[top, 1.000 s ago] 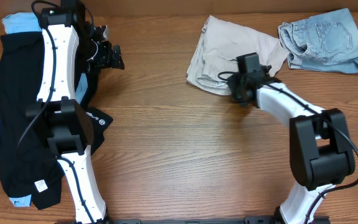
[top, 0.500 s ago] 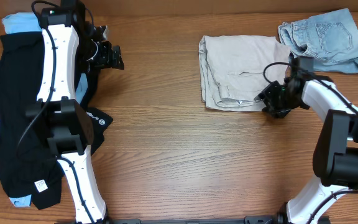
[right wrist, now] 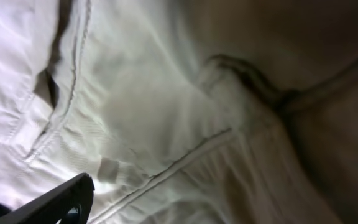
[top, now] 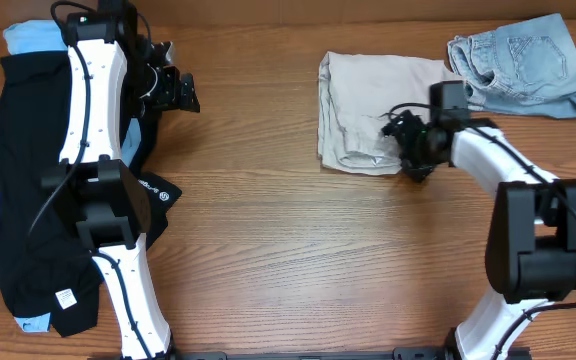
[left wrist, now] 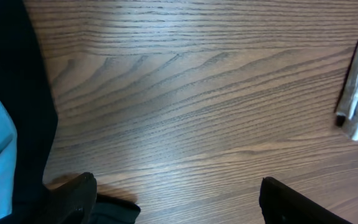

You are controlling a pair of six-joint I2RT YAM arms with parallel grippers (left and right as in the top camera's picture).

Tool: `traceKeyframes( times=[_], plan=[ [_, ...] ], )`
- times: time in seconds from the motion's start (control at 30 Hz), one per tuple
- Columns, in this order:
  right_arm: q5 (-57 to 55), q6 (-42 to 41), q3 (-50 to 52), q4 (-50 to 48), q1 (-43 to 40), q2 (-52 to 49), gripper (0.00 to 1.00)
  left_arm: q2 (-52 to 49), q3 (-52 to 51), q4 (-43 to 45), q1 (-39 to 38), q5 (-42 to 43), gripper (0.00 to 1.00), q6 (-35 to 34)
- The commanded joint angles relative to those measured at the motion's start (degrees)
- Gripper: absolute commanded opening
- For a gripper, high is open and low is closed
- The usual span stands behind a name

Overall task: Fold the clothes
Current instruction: 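Grasp the edge of the folded shorts with the right gripper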

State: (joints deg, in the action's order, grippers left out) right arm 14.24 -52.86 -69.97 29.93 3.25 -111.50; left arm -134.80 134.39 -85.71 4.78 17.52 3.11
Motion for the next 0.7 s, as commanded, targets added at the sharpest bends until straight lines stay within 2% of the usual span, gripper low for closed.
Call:
traceKeyframes(
  times=[0.0,0.1,0.13,0.27,0.47,0.53,0.67],
  plan=[
    [-10.99,-4.87,0.96,-0.09,3.98,-0.81,0.8,0.11,-0.42,0.02,-0.31,-0.13,0.86,0.07],
    [-13.05,-4.74,0.96,-0.37,4.15,-0.81,0.45,0.11,-0.42,0.02,-0.33,-0.13,0.86,0.07],
    [-13.38,-3.93,0.96,-0.59,4.07,-0.81,0.4,0.11,-0.42,0.02,-0.31,-0.13,0.86,0.07],
    [-14.03,2.56,0.96,-2.36,3.74,-0.81,0.31,0.11,-0.42,0.02,-0.31,-0.13,0.86,0.09],
    [-9.38,8.48,0.81,-3.43,3.72,-0.76,0.04,0.13,-0.42,0.02,-0.31,-0.13,0.86,0.07],
    [-3.82,15.32,-0.02,-4.17,3.65,-0.15,0.04,0.11,-0.42,0.02,-0.31,-0.13,0.85,0.07],
    [2.86,20.59,-2.69,-3.78,2.67,2.49,0.04,0.11,-0.42,-0.04,-0.31,-0.13,0.85,0.07]
  ],
)
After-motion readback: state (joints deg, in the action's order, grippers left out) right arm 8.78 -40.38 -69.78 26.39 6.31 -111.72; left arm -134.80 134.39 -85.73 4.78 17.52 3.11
